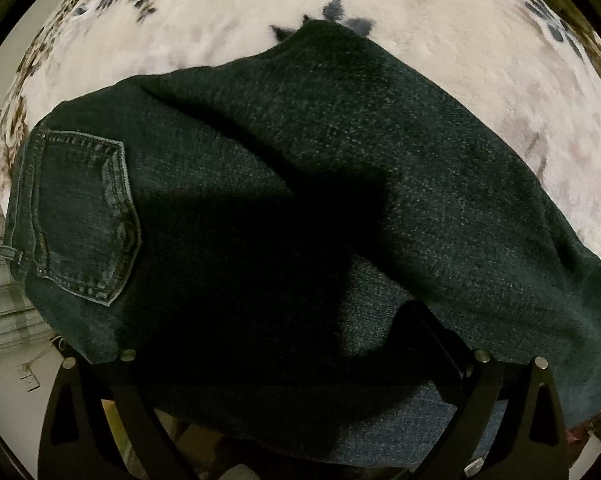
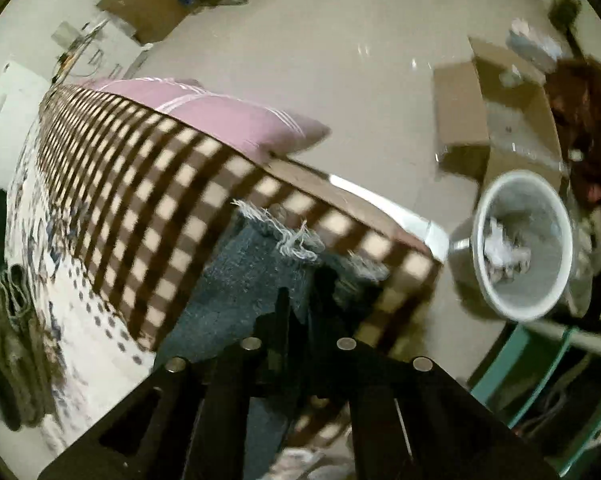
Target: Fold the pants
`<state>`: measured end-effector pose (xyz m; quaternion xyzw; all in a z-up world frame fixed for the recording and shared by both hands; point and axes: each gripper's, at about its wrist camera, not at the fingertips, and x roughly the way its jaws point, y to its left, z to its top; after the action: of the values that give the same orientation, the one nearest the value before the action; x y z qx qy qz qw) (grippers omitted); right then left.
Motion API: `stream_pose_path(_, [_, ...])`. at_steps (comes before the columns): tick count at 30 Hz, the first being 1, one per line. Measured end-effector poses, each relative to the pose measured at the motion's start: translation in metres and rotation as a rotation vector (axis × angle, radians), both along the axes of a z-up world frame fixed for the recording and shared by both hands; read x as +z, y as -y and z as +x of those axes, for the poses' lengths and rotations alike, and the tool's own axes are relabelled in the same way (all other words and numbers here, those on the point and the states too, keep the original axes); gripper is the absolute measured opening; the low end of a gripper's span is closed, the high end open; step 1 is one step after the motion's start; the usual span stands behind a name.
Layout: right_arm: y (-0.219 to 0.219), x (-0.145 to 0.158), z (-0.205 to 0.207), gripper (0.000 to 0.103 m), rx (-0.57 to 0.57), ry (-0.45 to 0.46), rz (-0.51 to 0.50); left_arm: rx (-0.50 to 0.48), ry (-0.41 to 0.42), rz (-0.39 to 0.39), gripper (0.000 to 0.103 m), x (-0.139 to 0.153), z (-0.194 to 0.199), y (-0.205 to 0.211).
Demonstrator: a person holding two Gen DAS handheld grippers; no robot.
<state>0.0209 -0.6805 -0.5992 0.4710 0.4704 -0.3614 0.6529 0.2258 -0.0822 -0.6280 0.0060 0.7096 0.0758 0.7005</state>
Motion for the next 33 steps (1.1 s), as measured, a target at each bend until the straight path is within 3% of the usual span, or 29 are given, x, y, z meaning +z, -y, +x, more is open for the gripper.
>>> stream_pose_path(2, [0.004,-0.006,-0.016,0.029,-0.047,0.036,0.065,0.002,0.000,-0.003,0.103,0.000,-0.001,-0.002])
stream_pose_path(5, [0.006,-0.006,-0.035,0.045,-0.095,0.155,0.124,0.001,-0.003,-0.008,0.103,-0.001,-0.002,-0.005])
stream_pose_path(12, [-0.008,-0.027,-0.031,0.057,-0.112,0.155,0.166,-0.005,-0.001,-0.015,0.103,-0.002,-0.003,-0.012])
stream_pose_path(15, [-0.006,-0.050,-0.022,0.060,-0.115,0.053,0.161,-0.010,0.001,-0.018,0.103,-0.002,-0.003,-0.015])
stream_pose_path(18, [-0.004,-0.062,-0.023,0.070,-0.154,0.126,0.175,-0.006,0.004,-0.030,0.103,-0.004,-0.001,-0.018])
stream_pose_path(20, [-0.003,-0.060,-0.028,0.070,-0.153,0.265,0.154,0.002,0.008,-0.045,0.103,-0.006,-0.001,-0.022])
stream_pose_path(21, [-0.002,-0.060,-0.034,0.067,-0.146,0.423,0.166,0.005,0.011,-0.053,0.103,-0.007,-0.001,-0.024])
stream_pose_path(22, [-0.001,-0.062,-0.038,0.067,-0.146,0.484,0.181,0.007,0.015,-0.061,0.103,-0.008,-0.002,-0.026])
stream_pose_path(29, [-0.005,-0.091,-0.037,0.066,-0.126,0.609,0.199,-0.015,0.119,-0.095,0.103,-0.010,-0.013,-0.038])
stream_pose_path(30, [-0.005,-0.092,-0.034,0.061,-0.115,0.620,0.200,-0.019,0.134,-0.097,0.103,-0.010,-0.015,-0.039])
stream_pose_path(32, [-0.005,-0.095,-0.024,0.012,-0.076,0.574,0.182,-0.025,0.145,-0.098,0.103,-0.010,-0.017,-0.041])
stream_pose_path(33, [-0.006,-0.097,-0.019,0.012,-0.057,0.516,0.160,-0.025,0.145,-0.099,0.103,-0.010,-0.018,-0.041])
